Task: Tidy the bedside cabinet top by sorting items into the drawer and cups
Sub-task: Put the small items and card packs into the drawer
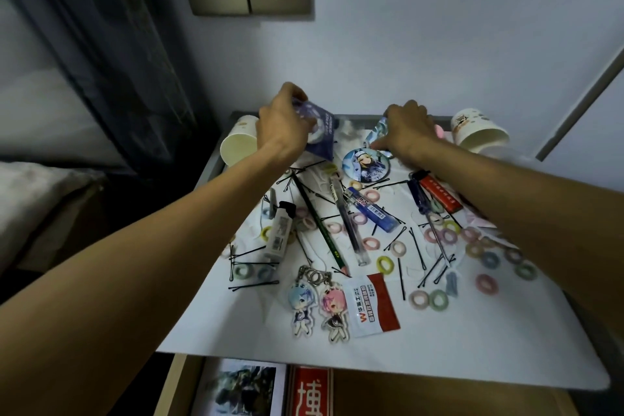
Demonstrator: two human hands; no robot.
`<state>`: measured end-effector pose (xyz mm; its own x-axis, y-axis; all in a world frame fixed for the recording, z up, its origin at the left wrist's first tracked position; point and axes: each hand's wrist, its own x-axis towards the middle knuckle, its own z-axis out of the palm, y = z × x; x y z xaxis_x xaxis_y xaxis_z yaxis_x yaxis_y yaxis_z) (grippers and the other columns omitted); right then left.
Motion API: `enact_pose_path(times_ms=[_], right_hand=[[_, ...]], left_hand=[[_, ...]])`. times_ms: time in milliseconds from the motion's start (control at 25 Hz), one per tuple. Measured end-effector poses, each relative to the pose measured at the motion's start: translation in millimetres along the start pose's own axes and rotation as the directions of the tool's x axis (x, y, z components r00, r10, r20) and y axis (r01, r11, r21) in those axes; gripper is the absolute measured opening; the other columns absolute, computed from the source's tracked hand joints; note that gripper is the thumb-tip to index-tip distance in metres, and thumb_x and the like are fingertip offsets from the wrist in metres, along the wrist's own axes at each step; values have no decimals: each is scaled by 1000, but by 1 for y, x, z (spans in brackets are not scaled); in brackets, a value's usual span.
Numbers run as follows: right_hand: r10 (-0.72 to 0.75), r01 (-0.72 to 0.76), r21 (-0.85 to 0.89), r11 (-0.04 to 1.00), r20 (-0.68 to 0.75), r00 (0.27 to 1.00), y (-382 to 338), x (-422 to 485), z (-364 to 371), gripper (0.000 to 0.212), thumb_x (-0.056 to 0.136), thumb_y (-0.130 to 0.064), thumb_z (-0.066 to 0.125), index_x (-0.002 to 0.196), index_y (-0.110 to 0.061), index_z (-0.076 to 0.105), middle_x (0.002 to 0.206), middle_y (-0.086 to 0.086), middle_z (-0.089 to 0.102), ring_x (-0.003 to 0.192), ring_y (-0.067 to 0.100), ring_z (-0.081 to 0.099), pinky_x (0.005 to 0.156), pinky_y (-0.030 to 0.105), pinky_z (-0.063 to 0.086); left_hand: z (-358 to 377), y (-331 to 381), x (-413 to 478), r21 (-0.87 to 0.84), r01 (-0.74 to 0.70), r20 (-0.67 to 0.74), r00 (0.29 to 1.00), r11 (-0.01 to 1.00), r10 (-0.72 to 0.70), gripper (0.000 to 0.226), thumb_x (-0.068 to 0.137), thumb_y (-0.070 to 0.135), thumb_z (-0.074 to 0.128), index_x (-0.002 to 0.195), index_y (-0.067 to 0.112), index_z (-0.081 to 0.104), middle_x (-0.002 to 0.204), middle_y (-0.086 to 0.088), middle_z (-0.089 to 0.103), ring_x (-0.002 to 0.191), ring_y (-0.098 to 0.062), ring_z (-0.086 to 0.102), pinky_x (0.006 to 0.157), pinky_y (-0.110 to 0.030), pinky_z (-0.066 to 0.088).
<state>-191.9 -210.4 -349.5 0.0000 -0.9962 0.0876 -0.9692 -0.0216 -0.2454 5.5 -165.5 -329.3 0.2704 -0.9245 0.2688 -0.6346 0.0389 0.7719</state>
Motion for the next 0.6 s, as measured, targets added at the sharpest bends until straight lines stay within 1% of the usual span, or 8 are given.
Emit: enact_pose_path(times_ms=[120,240,280,360,440,480,520,600], right_hand=[[-32,47,246,968,-63,998,-1,-6,-5,23,84,-17,74,103,-7,68,101,13,69,85,27,63,82,40,55],[-35,89,385,919,-147,989,-11,-33,-24,17,89,-16,69,104,-8,68,95,6,68,74,15,61,64,18,48],[-32,98,457,884,-150,988,-15,-49,-32,19,90,-18,68,106,-8,68,96,4,68,74,12,62,63,15,47],[-11,71,671,738,-93,996,-23,-86,-50,26,90,-19,67,114,-9,65,104,3,69,82,13,67,66,19,52],[-41,-21,827,562,53,998,-29,-128,-64,32,91,-17,66,122,-11,61,109,3,69,82,9,69,58,13,50],[-81,-63,850,523,123,989,-33,-149,-67,33,91,-17,65,123,-13,60,109,2,69,81,7,69,57,11,50],[-127,-80,851,519,169,977,-37,-169,-68,33,91,-17,65,124,-16,60,110,0,70,84,6,70,61,14,52],[-202,-53,828,558,198,959,-47,-201,-66,31,93,-17,63,123,-21,62,112,-4,69,97,7,67,77,23,57]], left_hand=[[-3,0,-6,-119,2,-36,999,993,-6,24,82,6,68,97,25,70,88,8,69,89,-15,64,81,-31,56],[-12,1,-18,-292,89,48,996,952,-78,24,85,4,66,81,27,74,87,4,73,91,-17,69,79,-33,60],[-18,2,-27,-341,131,90,990,931,-107,26,84,3,65,79,26,74,88,2,73,93,-19,69,80,-35,60],[-31,5,-52,-414,215,165,973,885,-160,27,83,1,65,77,26,74,91,-1,73,97,-24,68,83,-40,59],[-47,12,-88,-446,275,258,951,852,-172,22,85,5,65,84,24,75,98,-3,72,99,-23,67,84,-40,59],[-57,18,-109,-444,300,315,934,844,-166,16,88,10,64,91,22,75,101,-4,71,97,-21,67,83,-37,59],[-66,24,-130,-432,330,372,913,839,-168,13,91,16,64,98,17,74,102,-4,71,92,-19,68,80,-33,60],[-87,34,-167,-413,381,453,874,828,-176,18,91,22,66,101,9,73,95,-7,74,84,-19,72,73,-31,61]])
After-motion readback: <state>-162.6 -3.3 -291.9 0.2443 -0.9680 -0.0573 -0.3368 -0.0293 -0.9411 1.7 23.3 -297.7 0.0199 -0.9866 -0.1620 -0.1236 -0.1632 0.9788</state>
